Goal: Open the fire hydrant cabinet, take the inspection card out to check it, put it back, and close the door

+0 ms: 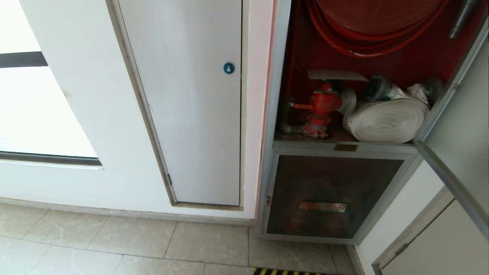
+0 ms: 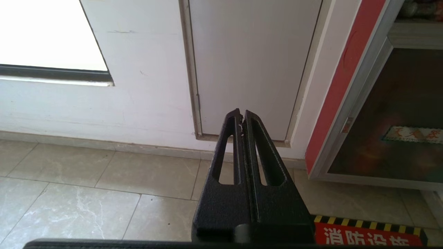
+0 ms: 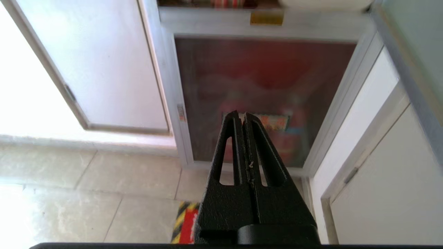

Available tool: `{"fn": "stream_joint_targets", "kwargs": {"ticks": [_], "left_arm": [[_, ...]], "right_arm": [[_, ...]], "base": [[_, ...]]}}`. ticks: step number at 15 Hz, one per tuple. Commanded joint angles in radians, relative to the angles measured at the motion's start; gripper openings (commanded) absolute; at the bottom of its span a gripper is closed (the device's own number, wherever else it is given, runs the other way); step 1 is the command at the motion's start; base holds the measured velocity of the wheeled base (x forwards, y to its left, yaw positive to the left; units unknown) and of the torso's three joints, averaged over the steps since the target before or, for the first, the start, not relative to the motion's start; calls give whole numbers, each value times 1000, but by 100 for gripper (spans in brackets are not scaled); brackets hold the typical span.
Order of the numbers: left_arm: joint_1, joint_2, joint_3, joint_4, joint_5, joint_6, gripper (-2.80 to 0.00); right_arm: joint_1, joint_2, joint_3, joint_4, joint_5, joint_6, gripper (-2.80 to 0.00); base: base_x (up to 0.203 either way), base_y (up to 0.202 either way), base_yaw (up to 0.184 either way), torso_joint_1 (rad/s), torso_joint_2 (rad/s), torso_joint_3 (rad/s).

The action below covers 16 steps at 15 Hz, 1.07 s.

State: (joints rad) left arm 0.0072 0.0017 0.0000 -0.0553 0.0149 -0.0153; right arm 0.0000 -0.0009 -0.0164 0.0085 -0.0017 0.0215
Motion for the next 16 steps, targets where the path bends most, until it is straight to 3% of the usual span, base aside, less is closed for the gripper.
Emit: {"fn": "stream_joint_targets", "kwargs": {"ticks": [1,5,10,13,16], "left_arm": [[0,0,18,-1,0,0,-280],[0,0,18,-1,0,0,-280],[0,0,18,-1,0,-1,-280],[0,0,18,-1,0,0,-280],[0,1,18,0,0,-1,-280]], "right_arm": [[0,2,-53,14,-2,2,-280],[0,21,-202,169,-8,2,-280],[-1,202,-346,178,-97,3,-280],[-3,333,-472,176,-237,3,-280],[-3,442,-552,170,-474,3,-280]], "base": [[0,0,0,0,0,0],[0,0,0,0,0,0],[0,0,0,0,0,0],[0,0,0,0,0,0],[0,0,0,0,0,0]]}}
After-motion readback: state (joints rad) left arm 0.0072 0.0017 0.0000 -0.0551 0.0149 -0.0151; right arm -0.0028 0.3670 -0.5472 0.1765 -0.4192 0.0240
